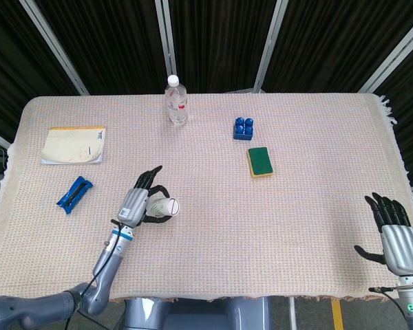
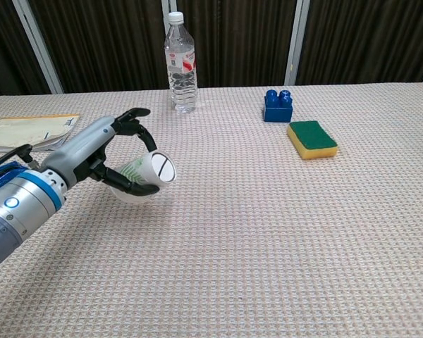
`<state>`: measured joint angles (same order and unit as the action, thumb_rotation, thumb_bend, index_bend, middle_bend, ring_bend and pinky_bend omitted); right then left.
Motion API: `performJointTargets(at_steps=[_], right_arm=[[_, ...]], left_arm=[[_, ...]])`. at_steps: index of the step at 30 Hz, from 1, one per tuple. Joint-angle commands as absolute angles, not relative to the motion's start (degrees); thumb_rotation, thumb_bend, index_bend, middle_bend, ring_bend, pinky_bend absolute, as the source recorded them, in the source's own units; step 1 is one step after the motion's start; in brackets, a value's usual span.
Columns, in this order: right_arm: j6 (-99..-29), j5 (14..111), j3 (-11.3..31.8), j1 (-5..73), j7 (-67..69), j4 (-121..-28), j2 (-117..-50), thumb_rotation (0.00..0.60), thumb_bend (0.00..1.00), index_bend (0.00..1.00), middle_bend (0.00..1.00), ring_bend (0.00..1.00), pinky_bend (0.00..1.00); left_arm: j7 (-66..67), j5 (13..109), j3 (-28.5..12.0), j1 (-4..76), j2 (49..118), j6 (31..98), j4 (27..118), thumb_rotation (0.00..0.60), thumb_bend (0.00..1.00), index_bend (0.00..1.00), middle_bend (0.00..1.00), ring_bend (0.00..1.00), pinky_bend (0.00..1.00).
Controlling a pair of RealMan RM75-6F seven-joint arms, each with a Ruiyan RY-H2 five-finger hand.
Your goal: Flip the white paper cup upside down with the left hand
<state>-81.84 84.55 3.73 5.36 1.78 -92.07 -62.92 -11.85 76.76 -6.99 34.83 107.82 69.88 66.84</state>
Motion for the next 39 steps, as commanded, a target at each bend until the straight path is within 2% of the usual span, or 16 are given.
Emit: performJointTargets(at_steps=[1, 12, 21, 26, 32, 35, 39], right_arm=[[-81.9, 84.6, 3.7, 5.4, 1.6, -92.1, -63.0, 0.6, 0.0, 0.0, 0.0, 0.0, 0.0], [-82.1, 84.8, 3.6, 5.3, 1.4, -92.4, -63.0, 0.6, 0.0, 0.0, 0.0, 0.0, 0.0], [-82.2, 84.9, 3.5, 5.2, 1.2, -92.4, -63.0, 0.6, 0.0, 0.0, 0.0, 0.0, 0.0], [-82.2, 85.0, 3.4, 5.3, 0.9, -92.6, -63.1, 0.6, 0.0, 0.0, 0.0, 0.0, 0.0], [-82.1, 85.1, 3.3, 5.3, 0.8, -92.7, -63.1, 0.6, 0.0, 0.0, 0.0, 0.0, 0.0], [-82.1, 85.1, 3.3, 5.3, 0.9, -92.8, -63.1, 0.6, 0.0, 0.0, 0.0, 0.0, 0.0], [-82.2, 85.1, 3.3, 5.2, 1.0, -92.8, -63.0, 0.6, 0.0, 0.0, 0.0, 0.0, 0.0]], left_arm=[[-14.5, 78.2, -5.8, 34.4, 108.5, 68.5, 64.3, 0.6, 0.01, 0.48, 0.0, 0.0, 0.0], [-17.3, 79.4, -3.9, 32.9, 107.0, 66.4, 62.2, 0.6, 0.01, 0.48, 0.0, 0.0, 0.0], [-20.3, 80.5, -3.1, 30.5, 105.1, 67.8, 61.6, 0.6, 0.01, 0.44, 0.0, 0.0, 0.0], [-21.7, 81.1, -3.1, 29.6, 104.1, 68.8, 61.7, 0.6, 0.01, 0.33, 0.0, 0.0, 0.0], [-21.2, 81.3, -2.6, 28.8, 103.0, 68.4, 61.8, 0.6, 0.01, 0.07, 0.0, 0.0, 0.0], [-20.5, 80.8, -2.4, 28.6, 102.1, 67.1, 62.9, 0.6, 0.01, 0.01, 0.0, 0.0, 0.0], [-19.1, 80.5, -2.5, 28.4, 101.1, 66.5, 64.5, 0.6, 0.01, 0.0, 0.0, 0.0, 0.0]])
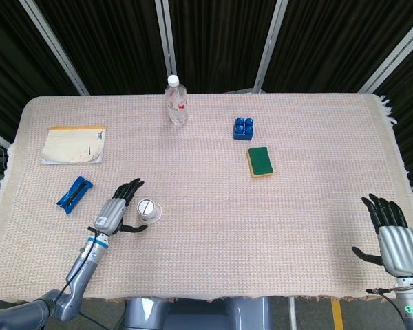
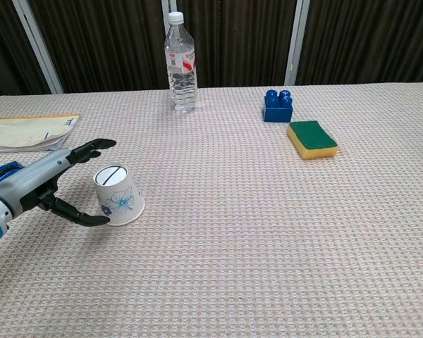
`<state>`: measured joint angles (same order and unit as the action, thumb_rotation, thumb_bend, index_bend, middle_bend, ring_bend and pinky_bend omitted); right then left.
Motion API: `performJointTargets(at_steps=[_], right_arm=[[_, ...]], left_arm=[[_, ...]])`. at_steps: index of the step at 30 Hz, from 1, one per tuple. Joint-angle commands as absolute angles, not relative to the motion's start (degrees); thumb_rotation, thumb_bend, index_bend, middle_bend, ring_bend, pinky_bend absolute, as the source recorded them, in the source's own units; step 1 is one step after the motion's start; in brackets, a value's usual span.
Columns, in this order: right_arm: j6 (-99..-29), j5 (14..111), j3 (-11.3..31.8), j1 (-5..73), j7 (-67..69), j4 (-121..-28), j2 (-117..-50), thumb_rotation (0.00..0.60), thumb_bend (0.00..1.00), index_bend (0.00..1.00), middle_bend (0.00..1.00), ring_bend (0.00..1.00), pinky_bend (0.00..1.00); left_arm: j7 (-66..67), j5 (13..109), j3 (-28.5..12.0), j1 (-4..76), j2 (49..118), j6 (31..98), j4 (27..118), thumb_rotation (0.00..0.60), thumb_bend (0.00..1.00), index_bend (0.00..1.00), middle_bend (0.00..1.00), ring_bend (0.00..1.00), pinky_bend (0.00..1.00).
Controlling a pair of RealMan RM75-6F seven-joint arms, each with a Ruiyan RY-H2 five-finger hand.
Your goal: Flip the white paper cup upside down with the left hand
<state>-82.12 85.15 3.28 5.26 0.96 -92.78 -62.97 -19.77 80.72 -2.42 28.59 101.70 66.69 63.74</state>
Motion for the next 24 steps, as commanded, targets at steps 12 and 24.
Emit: performJointTargets(at_steps=[12, 24], right_arm=[[-82.5, 84.7, 3.7, 5.2, 1.5, -92.2, -63.0, 0.6, 0.0, 0.0, 0.0, 0.0, 0.0], [-84.4, 85.3, 4.2, 4.8, 0.9, -92.0, -63.7, 0.6, 0.0, 0.0, 0.0, 0.0, 0.0]], left_arm=[[-1.9, 86.7, -2.7, 21.6, 91.7, 85.4, 75.1, 0.6, 0.01, 0.0, 0.0, 0.0, 0.0], [17.1, 83.8, 1.2, 10.6, 78.5, 95.1, 91.5, 0.6, 0.01, 0.0, 0.0, 0.0, 0.0]])
